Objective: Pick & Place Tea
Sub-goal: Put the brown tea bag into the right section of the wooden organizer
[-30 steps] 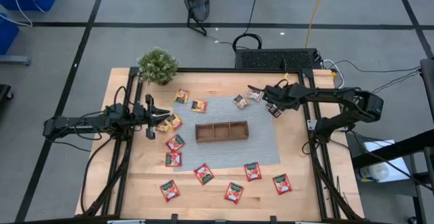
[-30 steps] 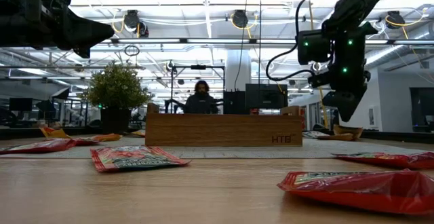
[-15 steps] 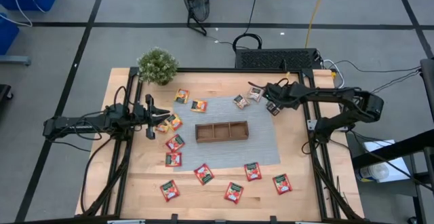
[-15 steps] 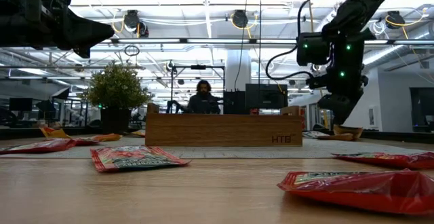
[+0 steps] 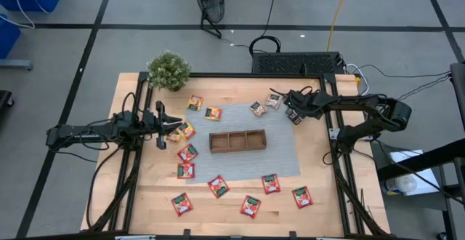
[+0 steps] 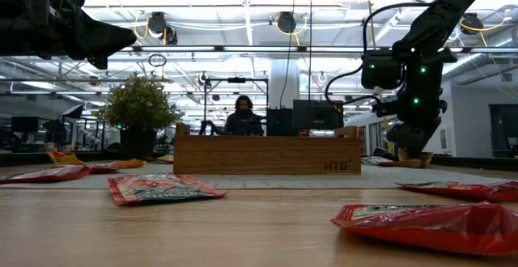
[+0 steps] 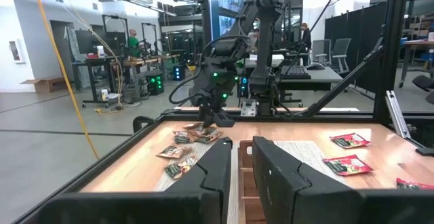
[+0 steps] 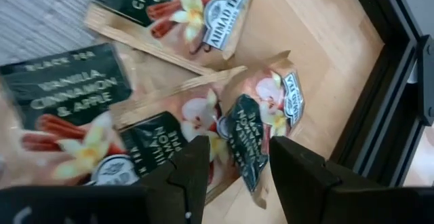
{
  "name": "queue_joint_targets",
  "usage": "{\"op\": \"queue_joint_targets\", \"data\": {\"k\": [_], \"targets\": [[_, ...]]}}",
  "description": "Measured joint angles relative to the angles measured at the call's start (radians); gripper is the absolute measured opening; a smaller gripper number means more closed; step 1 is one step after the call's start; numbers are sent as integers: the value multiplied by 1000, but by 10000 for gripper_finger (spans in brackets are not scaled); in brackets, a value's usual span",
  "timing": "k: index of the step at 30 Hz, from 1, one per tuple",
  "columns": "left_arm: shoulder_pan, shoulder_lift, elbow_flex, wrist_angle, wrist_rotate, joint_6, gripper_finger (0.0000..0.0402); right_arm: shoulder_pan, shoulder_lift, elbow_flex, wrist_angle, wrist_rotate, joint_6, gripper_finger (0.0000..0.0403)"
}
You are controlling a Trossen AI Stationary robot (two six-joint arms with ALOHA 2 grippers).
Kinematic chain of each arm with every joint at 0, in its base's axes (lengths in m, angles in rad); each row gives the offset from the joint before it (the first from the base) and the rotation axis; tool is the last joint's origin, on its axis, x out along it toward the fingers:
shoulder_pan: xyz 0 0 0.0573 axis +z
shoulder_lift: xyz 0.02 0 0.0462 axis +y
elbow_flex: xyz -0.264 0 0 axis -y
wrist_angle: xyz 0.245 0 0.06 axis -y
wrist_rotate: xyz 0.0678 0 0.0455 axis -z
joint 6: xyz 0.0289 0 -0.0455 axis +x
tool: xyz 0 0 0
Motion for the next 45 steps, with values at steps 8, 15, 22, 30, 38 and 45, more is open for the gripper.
{"op": "queue_joint_targets", "data": {"k": [8, 15, 22, 30, 38, 45], "targets": [[0, 0, 0, 0, 0, 0, 67, -30, 0, -18, 47, 1, -26, 131], [0, 0, 0, 0, 0, 0, 67, -32, 0, -18, 62, 0, -52, 65], [0, 0, 0, 0, 0, 0, 67, -29, 0, -18, 80, 0, -101, 6], [0, 0, 0, 0, 0, 0, 67, -26, 0, -18, 91, 1, -132, 1], [0, 0, 0, 0, 0, 0, 67, 52, -34, -19, 128, 2, -145, 1], [0, 0, 0, 0, 0, 0, 67, 148, -143, -19, 208, 2, -146, 0]]}}
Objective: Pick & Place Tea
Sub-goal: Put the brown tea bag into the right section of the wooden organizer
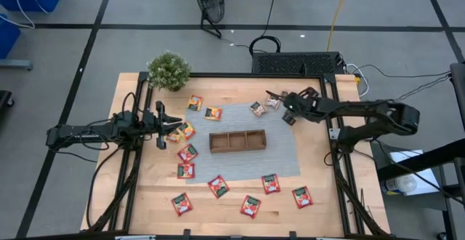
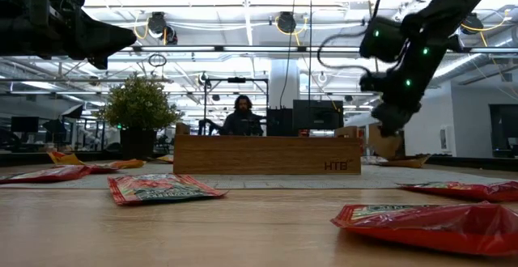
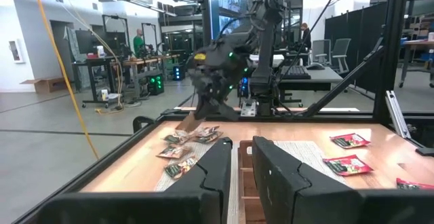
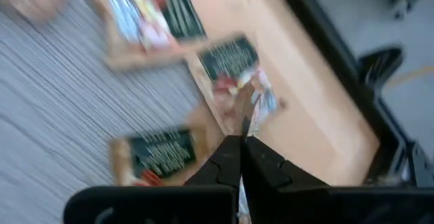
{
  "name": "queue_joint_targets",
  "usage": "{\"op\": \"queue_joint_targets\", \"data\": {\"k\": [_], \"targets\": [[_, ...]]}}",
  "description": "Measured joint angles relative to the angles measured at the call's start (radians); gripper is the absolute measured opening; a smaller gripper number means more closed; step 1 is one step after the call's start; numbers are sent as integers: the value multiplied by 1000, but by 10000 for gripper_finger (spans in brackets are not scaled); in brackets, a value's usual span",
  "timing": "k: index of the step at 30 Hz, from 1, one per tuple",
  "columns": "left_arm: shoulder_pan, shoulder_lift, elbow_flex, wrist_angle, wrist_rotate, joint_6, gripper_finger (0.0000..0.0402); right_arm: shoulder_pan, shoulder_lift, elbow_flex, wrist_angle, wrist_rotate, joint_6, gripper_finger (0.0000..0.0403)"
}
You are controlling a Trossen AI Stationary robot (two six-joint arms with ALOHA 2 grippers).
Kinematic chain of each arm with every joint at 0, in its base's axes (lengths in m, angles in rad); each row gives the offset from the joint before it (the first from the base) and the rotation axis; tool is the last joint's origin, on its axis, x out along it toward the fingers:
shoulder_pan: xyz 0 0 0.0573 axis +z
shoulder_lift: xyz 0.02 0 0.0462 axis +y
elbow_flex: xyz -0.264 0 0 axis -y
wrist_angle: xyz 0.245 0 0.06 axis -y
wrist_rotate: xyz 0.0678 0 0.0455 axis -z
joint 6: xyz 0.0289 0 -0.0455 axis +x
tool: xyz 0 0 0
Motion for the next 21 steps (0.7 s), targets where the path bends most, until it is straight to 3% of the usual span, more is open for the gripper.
{"op": "queue_joint_targets", "data": {"k": [8, 21], "targets": [[0, 0, 0, 0, 0, 0, 67, 112, -115, 0, 161, -50, -16, 0], [0, 0, 0, 0, 0, 0, 67, 216, -137, 31, 550, -565, 41, 0]]}}
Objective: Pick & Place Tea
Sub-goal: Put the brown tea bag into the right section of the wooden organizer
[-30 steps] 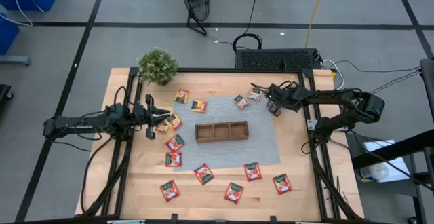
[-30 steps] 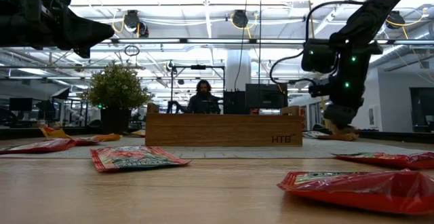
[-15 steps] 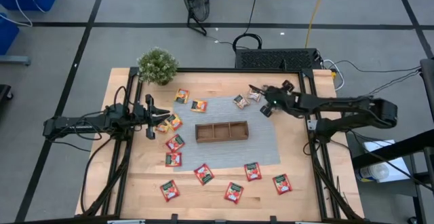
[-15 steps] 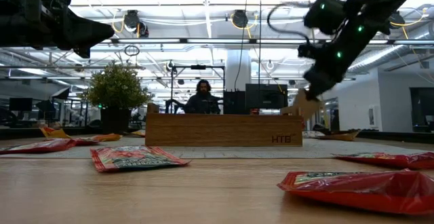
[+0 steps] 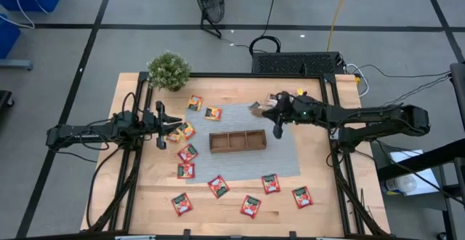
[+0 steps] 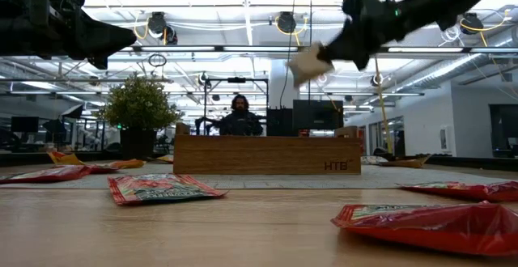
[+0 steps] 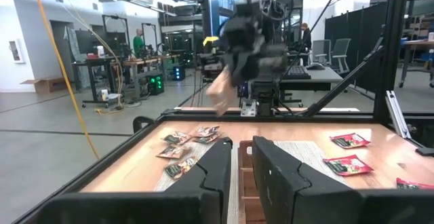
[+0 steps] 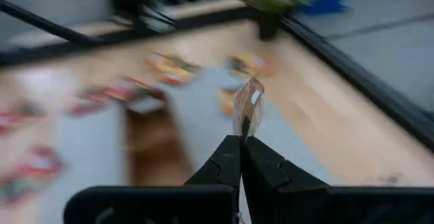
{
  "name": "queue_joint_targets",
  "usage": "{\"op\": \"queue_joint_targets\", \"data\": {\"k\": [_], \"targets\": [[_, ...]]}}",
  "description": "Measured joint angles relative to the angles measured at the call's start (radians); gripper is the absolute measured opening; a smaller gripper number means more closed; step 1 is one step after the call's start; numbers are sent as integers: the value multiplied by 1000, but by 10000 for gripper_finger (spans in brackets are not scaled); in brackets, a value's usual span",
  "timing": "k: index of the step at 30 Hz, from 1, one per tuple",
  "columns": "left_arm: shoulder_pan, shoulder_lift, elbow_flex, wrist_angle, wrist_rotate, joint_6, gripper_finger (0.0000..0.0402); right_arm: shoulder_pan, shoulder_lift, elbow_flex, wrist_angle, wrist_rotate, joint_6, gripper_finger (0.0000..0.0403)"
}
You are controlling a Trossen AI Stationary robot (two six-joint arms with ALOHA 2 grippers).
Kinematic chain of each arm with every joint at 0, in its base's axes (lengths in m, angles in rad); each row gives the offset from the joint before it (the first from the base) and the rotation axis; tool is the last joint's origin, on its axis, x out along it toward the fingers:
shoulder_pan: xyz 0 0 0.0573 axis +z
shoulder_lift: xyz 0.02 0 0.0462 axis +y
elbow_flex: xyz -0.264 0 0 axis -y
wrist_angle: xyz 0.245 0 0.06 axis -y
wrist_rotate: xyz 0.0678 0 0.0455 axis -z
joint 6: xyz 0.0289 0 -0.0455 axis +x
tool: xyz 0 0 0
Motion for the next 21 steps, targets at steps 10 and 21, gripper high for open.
{"op": "queue_joint_targets", "data": {"k": [10, 21], "targets": [[0, 0, 0, 0, 0, 0, 67, 40, 81, 354, -311, -146, -21, 0], [0, 0, 0, 0, 0, 0, 67, 80, 384, 816, -891, -151, -103, 0]]}}
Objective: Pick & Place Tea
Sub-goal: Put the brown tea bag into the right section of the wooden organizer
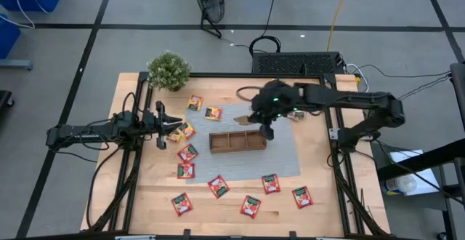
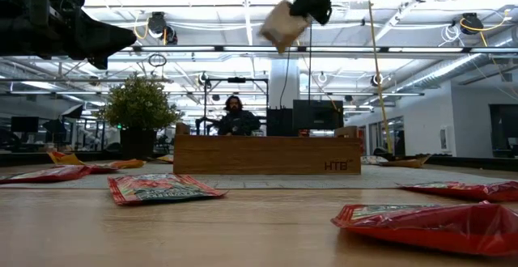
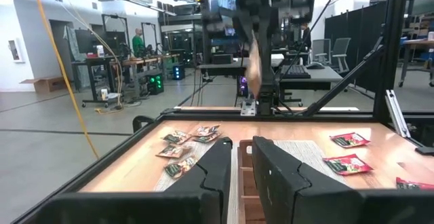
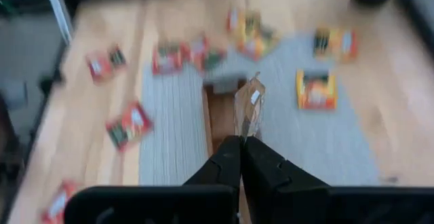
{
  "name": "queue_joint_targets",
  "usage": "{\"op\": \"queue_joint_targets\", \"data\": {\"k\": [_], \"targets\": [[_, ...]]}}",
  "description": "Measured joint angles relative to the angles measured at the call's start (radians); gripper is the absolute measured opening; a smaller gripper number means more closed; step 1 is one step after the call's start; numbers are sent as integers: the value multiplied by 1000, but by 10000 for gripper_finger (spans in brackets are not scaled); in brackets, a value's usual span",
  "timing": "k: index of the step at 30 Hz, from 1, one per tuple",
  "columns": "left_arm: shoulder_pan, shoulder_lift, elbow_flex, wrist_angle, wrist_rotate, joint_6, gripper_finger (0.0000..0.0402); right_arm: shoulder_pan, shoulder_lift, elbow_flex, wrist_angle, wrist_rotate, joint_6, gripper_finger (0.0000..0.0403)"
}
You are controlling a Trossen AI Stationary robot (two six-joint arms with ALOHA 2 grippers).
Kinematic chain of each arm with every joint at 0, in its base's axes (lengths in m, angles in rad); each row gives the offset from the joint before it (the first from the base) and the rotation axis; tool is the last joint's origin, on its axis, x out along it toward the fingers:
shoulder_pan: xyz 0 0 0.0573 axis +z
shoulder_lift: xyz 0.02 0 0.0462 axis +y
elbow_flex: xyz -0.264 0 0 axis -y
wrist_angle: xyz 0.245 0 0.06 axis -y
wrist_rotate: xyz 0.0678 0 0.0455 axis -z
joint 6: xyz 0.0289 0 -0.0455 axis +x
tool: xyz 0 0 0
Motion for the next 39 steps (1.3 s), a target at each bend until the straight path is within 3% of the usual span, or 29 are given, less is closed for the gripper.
{"op": "queue_joint_targets", "data": {"k": [7, 11, 23, 39], "targets": [[0, 0, 0, 0, 0, 0, 67, 5, 137, 50, -289, -47, -123, 0], [0, 0, 0, 0, 0, 0, 67, -4, 189, 50, -353, -48, -125, 0], [0, 0, 0, 0, 0, 0, 67, -37, 294, 50, -306, -47, -186, 0], [0, 0, 0, 0, 0, 0, 67, -69, 338, 50, -280, -48, -210, 0]]}}
